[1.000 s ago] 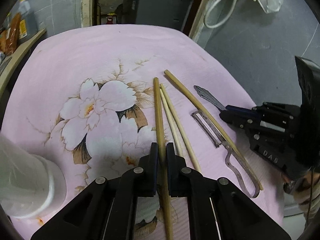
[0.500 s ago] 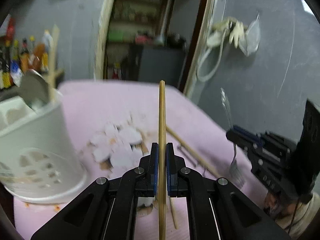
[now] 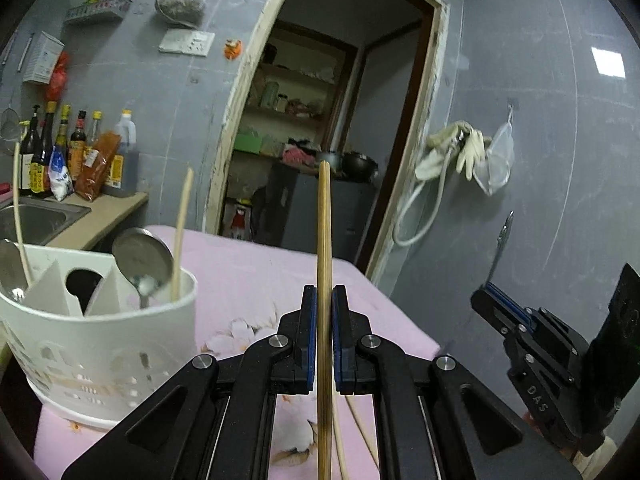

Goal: Organize utensils
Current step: 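Lift the fork with the right tool while the left tool lifts the chopstick toward the caddy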

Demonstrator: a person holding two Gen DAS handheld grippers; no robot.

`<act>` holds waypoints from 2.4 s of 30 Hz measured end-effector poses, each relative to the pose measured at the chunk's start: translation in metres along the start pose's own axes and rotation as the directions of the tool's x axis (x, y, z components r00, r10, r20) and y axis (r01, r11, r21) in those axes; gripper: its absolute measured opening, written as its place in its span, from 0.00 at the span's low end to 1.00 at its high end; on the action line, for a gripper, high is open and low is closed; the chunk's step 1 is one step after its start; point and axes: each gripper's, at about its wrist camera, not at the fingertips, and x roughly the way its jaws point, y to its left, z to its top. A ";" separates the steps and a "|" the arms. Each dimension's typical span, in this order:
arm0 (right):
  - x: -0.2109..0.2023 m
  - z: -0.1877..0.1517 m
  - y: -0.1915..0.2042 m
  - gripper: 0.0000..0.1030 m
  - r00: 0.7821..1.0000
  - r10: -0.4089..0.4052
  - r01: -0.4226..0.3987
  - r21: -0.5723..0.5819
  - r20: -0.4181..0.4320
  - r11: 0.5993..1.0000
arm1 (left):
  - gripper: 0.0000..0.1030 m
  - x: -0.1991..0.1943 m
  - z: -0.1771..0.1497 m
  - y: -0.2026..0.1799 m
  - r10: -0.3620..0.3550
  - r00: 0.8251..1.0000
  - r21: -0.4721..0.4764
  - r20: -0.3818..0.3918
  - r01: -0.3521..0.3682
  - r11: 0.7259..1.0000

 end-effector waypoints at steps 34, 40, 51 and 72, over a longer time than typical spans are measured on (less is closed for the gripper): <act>0.054 0.106 0.093 0.05 0.905 0.212 -0.270 0.112 0.370 0.956 | 0.04 -0.103 0.092 0.155 0.312 0.871 -0.274 0.380 -0.216 0.937; 0.075 0.099 0.102 0.05 0.892 0.229 -0.314 0.170 0.390 0.934 | 0.04 -0.102 0.086 0.174 0.381 0.830 -0.338 0.407 -0.251 0.907; 0.104 0.075 0.111 0.05 0.889 0.270 -0.367 0.224 0.369 0.903 | 0.04 -0.090 0.061 0.182 0.496 0.749 -0.404 0.440 -0.328 0.854; 0.115 0.062 0.122 0.05 0.898 0.297 -0.380 0.231 0.323 0.896 | 0.04 -0.081 0.045 0.196 0.467 0.793 -0.442 0.392 -0.283 0.851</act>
